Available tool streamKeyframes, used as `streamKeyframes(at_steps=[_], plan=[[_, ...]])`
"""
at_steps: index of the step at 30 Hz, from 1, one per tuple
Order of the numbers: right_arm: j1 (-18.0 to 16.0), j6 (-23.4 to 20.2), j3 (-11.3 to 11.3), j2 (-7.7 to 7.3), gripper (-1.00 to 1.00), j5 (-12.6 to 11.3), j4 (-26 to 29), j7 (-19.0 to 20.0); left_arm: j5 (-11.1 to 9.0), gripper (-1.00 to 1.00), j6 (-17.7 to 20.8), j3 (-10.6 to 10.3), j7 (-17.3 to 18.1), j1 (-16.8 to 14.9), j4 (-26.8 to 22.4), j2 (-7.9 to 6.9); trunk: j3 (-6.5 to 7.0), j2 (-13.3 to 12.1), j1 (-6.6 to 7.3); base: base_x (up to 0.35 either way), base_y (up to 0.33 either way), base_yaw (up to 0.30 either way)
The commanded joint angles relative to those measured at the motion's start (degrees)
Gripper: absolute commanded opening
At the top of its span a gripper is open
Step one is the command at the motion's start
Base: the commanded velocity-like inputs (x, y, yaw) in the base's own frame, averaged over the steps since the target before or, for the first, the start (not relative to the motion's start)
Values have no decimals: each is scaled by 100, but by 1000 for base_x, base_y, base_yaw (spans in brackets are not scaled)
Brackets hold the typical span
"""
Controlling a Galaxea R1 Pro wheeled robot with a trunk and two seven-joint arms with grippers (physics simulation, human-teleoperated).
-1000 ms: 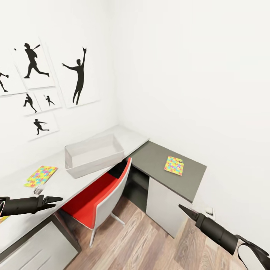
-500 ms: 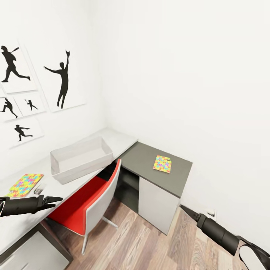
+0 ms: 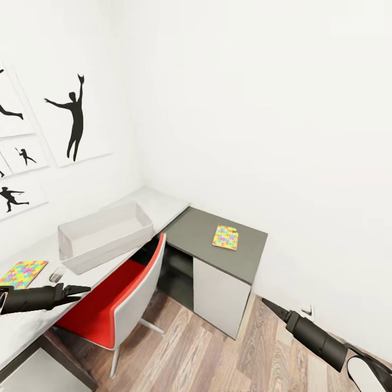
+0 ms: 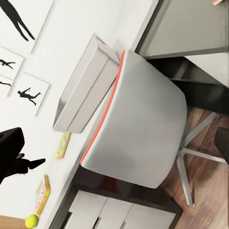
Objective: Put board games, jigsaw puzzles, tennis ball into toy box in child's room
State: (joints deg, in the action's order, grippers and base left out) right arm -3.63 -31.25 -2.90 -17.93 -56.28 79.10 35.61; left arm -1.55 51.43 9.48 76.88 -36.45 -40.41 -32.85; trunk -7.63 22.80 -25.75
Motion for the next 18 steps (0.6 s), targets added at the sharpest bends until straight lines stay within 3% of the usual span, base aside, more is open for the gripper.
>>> streamKeyframes(at_steps=[1,18], plan=[[-6,-46,-5,0,100,-42,-9,-1,-14,100,60,1,11,-2,-2,-2,-12,12,-3,0,0,-248],[-6,-48,-9,0,100,-50,-61,-1,-20,100,-180,1,28,0,-2,-4,-11,12,-3,-39,0,-278]])
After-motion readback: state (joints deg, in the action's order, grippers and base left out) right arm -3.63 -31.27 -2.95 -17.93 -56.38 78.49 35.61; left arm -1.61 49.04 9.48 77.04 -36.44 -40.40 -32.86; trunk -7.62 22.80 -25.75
